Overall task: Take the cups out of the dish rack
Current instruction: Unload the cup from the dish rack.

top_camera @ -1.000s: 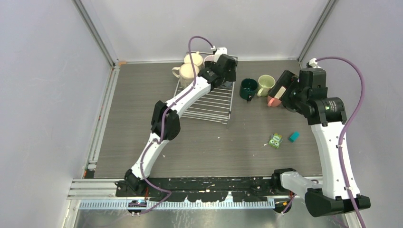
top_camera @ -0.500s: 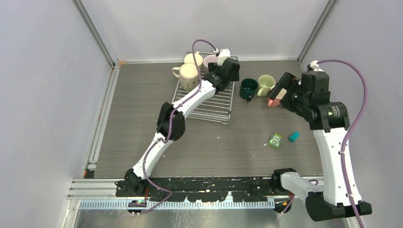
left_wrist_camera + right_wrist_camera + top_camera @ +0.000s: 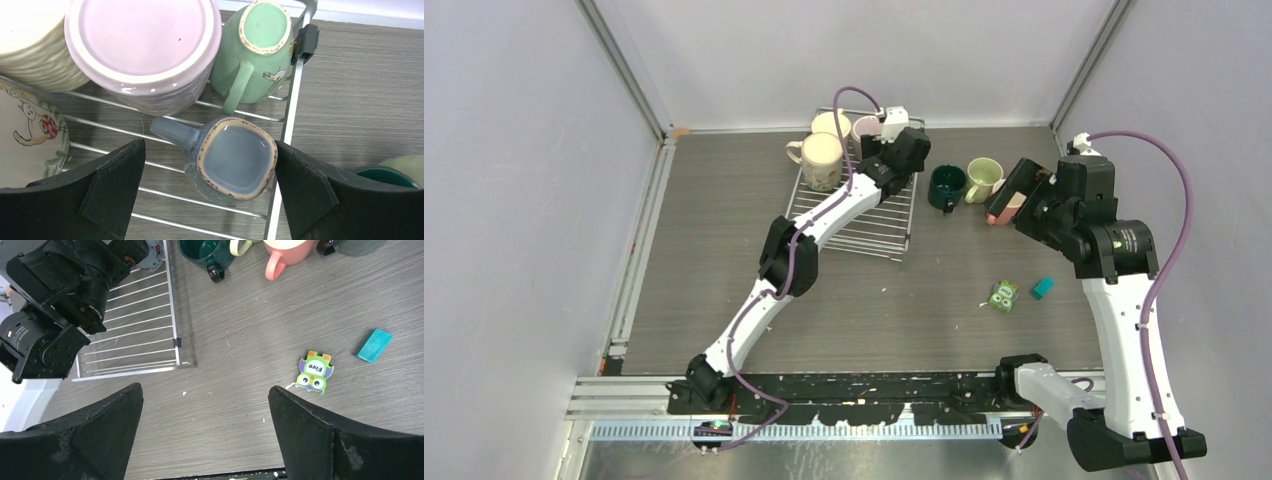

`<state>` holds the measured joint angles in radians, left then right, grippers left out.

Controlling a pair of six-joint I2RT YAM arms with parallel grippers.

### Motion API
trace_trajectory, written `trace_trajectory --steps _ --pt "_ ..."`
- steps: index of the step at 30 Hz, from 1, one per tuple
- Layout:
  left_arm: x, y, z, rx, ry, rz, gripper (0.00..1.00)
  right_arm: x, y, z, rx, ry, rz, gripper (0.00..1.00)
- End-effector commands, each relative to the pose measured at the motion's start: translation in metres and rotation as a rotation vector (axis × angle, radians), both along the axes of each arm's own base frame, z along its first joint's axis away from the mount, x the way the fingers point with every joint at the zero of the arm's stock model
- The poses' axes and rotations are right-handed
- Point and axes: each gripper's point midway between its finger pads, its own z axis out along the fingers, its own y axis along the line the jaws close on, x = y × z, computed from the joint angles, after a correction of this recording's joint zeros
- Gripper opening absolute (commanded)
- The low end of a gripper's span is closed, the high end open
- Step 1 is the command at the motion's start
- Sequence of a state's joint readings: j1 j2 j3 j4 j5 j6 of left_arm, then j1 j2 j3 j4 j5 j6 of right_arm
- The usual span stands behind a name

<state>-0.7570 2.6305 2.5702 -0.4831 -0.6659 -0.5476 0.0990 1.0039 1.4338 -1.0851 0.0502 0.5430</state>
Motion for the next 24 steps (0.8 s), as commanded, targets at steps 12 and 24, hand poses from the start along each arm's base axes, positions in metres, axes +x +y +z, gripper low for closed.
trace_trajectory --steps 12,24 --pt "-0.010 0.031 0.040 0.025 -0.045 0.018 0.75 0.010 0.008 -0.005 0.021 -0.027 0.030 1.00" --pt "0.002 0.036 0.039 0.020 -0.017 -0.025 0.74 0.013 0.008 -0.013 0.017 -0.008 0.033 1.00"
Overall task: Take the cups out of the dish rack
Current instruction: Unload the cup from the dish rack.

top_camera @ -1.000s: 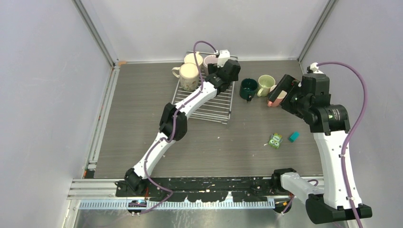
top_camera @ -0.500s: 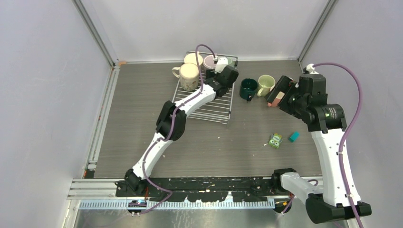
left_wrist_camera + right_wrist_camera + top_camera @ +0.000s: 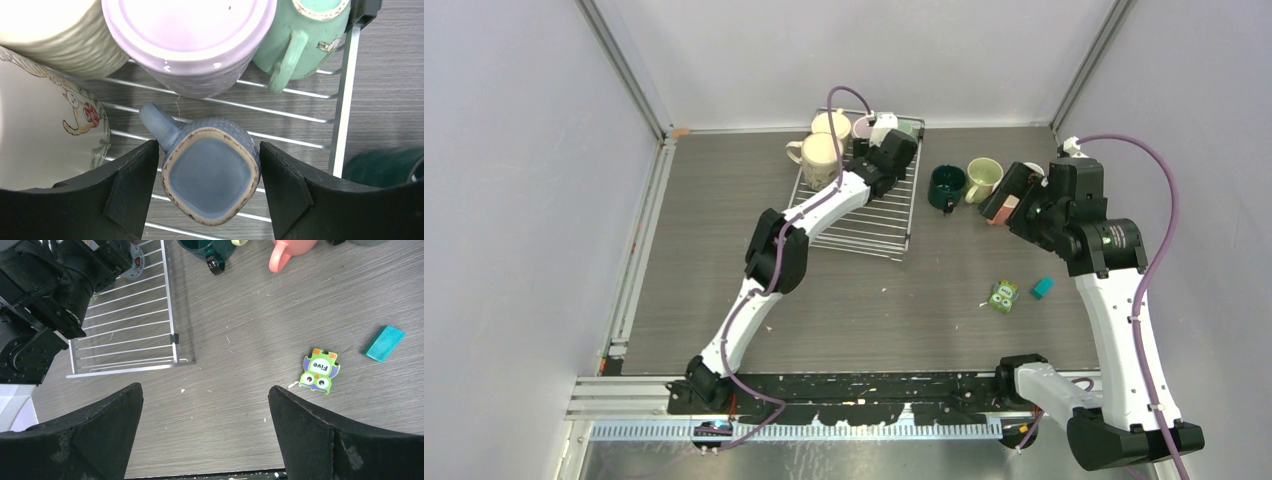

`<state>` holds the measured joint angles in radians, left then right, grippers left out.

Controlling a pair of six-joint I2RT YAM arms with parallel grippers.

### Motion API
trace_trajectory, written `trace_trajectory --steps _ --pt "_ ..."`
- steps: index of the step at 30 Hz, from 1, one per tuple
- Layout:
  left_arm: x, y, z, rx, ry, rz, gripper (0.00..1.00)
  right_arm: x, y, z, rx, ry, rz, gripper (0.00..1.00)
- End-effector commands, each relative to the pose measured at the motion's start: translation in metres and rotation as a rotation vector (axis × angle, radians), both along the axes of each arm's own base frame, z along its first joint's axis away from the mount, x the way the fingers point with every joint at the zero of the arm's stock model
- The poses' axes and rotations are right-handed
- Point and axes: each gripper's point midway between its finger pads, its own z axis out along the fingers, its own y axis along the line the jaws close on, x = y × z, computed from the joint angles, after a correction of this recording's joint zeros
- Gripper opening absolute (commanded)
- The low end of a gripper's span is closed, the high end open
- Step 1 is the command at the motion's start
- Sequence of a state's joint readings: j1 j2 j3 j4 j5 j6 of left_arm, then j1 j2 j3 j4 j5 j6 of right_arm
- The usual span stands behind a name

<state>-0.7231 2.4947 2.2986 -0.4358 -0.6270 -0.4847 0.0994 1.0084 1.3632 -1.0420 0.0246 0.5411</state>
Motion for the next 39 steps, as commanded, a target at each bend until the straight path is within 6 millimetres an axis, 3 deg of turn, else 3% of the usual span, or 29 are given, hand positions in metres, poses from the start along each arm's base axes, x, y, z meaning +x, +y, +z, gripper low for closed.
trace_trajectory --steps 1,9,35,39 --pt "0.013 0.000 0.059 -0.081 -0.093 -0.003 0.74 0.008 0.003 0.006 0.006 -0.042 0.010 1.00" --pt "0.010 -0.004 0.045 -0.082 -0.054 -0.021 0.69 0.010 0.005 0.000 0.010 -0.030 0.013 1.00" --pt "0.011 -0.001 0.011 -0.005 0.005 -0.032 0.72 0.010 0.012 -0.003 0.029 -0.033 0.050 1.00" --pt "0.012 0.000 0.013 0.003 -0.001 -0.034 0.63 0.010 0.013 -0.004 0.033 -0.033 0.056 1.00"
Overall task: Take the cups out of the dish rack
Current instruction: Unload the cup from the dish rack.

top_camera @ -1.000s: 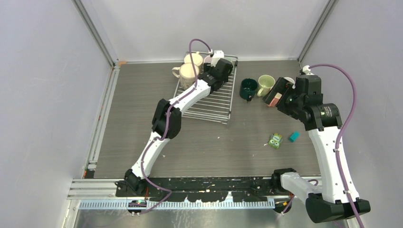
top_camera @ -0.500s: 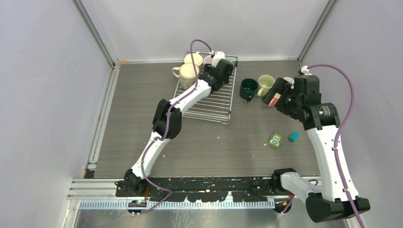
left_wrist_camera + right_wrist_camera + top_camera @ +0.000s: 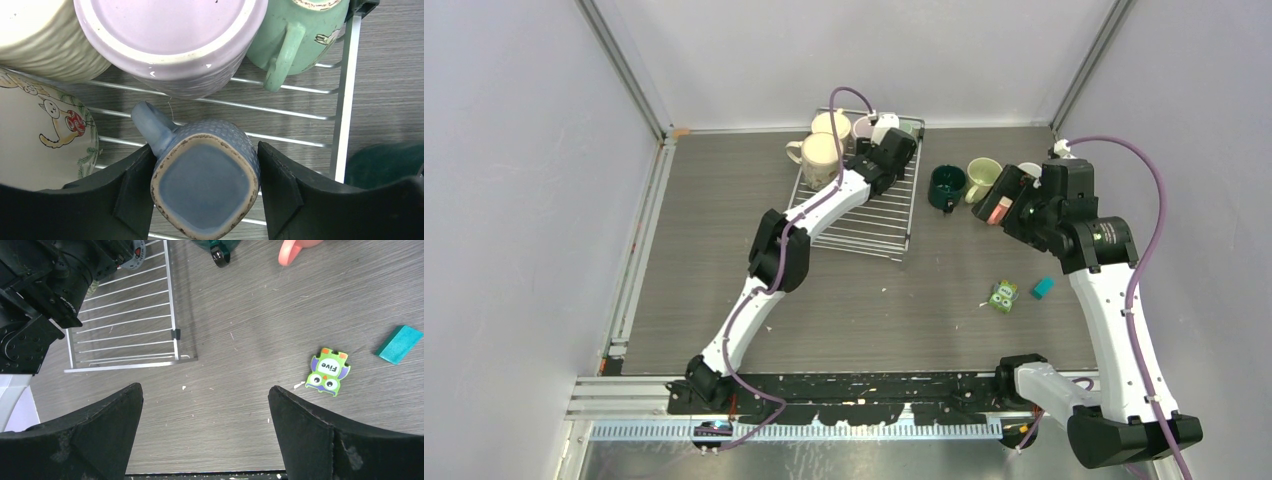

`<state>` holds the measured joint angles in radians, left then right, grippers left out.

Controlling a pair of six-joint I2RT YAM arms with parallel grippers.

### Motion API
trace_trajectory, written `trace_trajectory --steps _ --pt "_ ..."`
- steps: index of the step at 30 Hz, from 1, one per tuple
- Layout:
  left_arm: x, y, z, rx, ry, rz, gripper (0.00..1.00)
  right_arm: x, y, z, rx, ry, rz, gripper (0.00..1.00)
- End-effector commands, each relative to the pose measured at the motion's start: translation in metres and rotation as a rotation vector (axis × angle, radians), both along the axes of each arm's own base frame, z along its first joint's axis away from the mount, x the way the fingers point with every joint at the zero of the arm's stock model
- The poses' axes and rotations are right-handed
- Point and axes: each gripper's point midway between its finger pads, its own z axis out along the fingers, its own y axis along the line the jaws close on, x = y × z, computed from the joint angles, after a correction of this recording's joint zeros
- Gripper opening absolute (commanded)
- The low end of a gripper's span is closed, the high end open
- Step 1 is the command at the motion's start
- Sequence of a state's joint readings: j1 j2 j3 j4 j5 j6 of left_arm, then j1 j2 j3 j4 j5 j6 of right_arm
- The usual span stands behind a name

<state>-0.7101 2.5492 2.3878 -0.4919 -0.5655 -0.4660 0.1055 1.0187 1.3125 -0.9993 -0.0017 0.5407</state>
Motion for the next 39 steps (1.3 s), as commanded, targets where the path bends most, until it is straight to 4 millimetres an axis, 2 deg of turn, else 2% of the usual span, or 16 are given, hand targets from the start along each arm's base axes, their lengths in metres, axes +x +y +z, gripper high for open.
trace_trajectory --steps 1,7,9,10,11,17,19,26,33,39 --pt "0.007 0.005 0.024 0.000 -0.042 0.006 0.58 0.004 0.006 0.011 0.020 -0.055 0.029 1.00" --pt "0.000 0.001 0.058 -0.029 -0.062 -0.039 0.18 0.007 0.011 0.012 0.040 -0.062 0.039 1.00" --pt "-0.008 0.000 0.071 -0.037 -0.065 -0.058 0.10 0.010 0.013 0.012 0.057 -0.073 0.041 1.00" --pt "-0.012 0.000 0.077 -0.042 -0.068 -0.068 0.02 0.011 0.015 0.012 0.067 -0.075 0.043 1.00" --pt "-0.016 0.001 0.084 -0.049 -0.071 -0.076 0.00 0.012 0.017 0.012 0.076 -0.078 0.044 1.00" --pt "-0.046 0.000 0.121 -0.147 -0.053 -0.135 0.00 0.022 0.026 0.008 0.127 -0.085 0.056 1.00" --pt "-0.058 0.000 0.139 -0.195 -0.051 -0.159 0.00 0.024 0.029 0.008 0.148 -0.092 0.059 1.00" --pt "-0.108 -0.016 0.176 -0.422 0.056 -0.278 0.00 0.035 0.054 0.014 0.263 -0.161 0.124 1.00" --pt "-0.159 -0.028 0.214 -0.704 0.178 -0.343 0.00 0.044 0.084 0.026 0.376 -0.278 0.233 1.00" --pt "-0.186 -0.026 0.248 -0.899 0.209 -0.375 0.00 0.043 0.105 0.043 0.418 -0.364 0.324 1.00"
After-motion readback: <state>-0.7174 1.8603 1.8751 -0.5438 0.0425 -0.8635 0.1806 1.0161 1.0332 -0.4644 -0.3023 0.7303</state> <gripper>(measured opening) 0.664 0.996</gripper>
